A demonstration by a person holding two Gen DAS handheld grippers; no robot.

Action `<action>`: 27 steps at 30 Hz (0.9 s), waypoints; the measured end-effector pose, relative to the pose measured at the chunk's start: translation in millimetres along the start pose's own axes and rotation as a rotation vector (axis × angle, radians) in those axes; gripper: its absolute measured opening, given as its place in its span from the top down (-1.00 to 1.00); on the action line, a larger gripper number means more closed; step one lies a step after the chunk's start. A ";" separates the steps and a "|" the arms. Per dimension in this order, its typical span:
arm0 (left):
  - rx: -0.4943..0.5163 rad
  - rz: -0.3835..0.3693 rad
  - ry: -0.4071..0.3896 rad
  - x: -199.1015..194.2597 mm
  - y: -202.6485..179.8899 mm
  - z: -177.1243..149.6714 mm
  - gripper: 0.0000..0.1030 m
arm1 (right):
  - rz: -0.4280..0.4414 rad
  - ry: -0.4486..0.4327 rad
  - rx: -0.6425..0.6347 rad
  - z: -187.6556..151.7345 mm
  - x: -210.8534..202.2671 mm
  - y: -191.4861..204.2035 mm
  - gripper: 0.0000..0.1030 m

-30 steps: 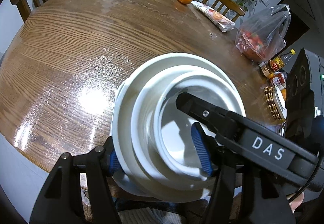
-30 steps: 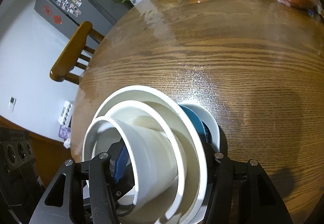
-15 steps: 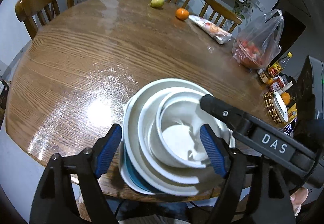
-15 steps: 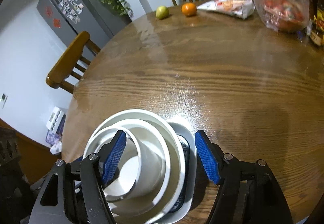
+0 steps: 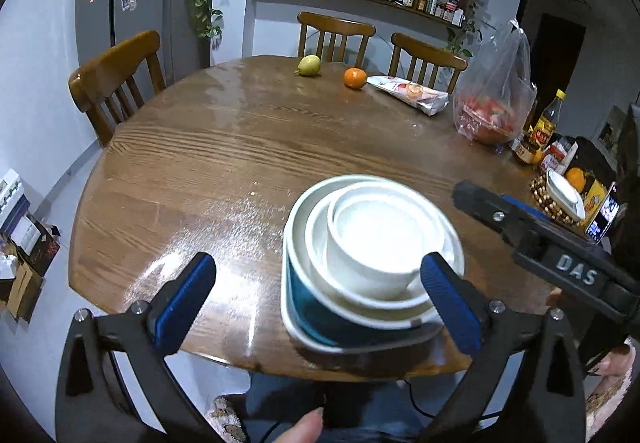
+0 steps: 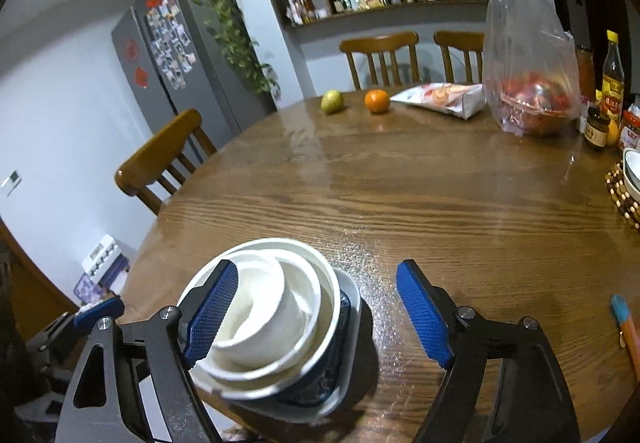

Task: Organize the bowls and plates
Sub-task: 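Open both tools and pull them back from the dish stack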

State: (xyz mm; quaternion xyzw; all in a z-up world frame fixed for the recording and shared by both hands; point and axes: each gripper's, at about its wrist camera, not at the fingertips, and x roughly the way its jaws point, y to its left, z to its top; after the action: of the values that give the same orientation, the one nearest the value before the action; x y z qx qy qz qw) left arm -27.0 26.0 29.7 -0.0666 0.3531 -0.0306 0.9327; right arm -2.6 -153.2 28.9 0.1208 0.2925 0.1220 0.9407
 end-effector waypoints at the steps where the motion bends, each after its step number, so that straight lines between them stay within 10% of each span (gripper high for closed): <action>1: 0.002 0.008 0.000 0.1 0.6 -2.2 -0.98 | 0.007 -0.005 -0.007 -3.0 -1.6 0.5 -0.61; 27: -0.030 0.028 0.029 5.2 11.1 -29.6 -0.98 | -0.043 -0.062 -0.131 -47.7 -9.4 10.9 -0.62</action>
State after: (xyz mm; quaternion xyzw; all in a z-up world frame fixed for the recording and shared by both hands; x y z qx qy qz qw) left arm -42.7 33.4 2.7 -0.0752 0.3681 -0.0131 0.9266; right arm -39.5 -138.3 -1.2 0.0564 0.2571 0.1171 0.9576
